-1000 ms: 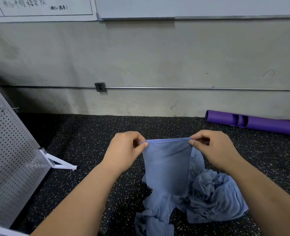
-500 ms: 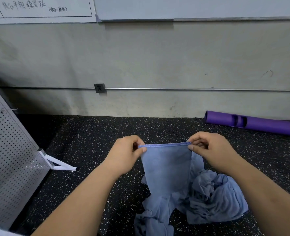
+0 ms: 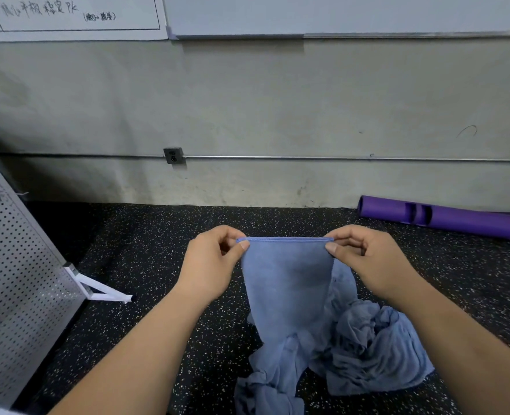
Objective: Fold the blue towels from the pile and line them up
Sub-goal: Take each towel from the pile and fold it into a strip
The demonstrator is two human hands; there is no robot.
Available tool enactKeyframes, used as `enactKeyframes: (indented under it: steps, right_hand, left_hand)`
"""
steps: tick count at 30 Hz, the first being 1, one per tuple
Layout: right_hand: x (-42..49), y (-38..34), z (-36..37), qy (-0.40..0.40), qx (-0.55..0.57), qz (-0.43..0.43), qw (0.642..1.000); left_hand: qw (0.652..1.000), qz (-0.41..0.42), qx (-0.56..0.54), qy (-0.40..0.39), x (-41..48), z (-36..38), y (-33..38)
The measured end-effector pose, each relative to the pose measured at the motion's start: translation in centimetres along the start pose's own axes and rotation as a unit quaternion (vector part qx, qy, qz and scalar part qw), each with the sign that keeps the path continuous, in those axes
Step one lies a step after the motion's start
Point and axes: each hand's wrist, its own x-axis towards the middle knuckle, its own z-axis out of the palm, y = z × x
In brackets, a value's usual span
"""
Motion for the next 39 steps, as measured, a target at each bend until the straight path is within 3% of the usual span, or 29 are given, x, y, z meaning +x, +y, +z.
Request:
enactKeyframes:
  steps: [5,7,10,13,18,22,29,33,36,39]
  right_hand:
    - [-0.4,-0.4,2.2,-0.003,-0.023,-0.035,0.999]
    - [-0.6,-0.7,2.8,-0.025,-0.048,-0.047,0.997]
    - [-1.1,-1.2,3.8,-0.068,-0.094,-0.061,0.991]
    - [-1.3,-1.2,4.7,-0.094,-0.114,-0.072,0.986]
    - [-1.4,-0.9,5.0,-0.095,-0.092,-0.055,0.990]
    - [-1.3,0.1,5.0,-0.171,-0.060,0.023,0.983]
    - [-1.4,0.6,5.5,-0.140,-0.108,-0.018,0.984]
    - [-1.1,1.0,5.4,-0.146,-0.162,-0.029,0.975]
    - [-0.4,2.1,4.6,-0.180,-0.250,-0.011,0.951]
    - [-0.1,3.4,3.4,-0.187,-0.257,0.026,0.948]
  left_hand:
    - [0.985,0.006,0.172,-0.010,-0.2,0.2,-0.7]
    - [0.985,0.025,0.161,-0.057,-0.2,0.3,-0.9]
    - [0.974,0.120,0.116,-0.156,-0.7,0.7,-0.1]
    - [0.960,0.177,0.088,-0.196,-1.4,1.8,0.9]
    - [0.970,0.153,0.068,-0.174,-1.7,2.6,1.2]
    - [0.974,0.162,0.032,-0.158,-1.8,2.3,1.7]
    - [0.968,0.183,0.033,-0.170,-1.8,1.9,1.4]
    - [0.971,0.207,0.009,-0.121,-1.7,1.6,1.6]
    - [0.984,0.166,-0.042,-0.059,-1.3,0.9,1.9]
    - [0.991,0.120,-0.066,0.009,-0.6,-0.1,1.2]
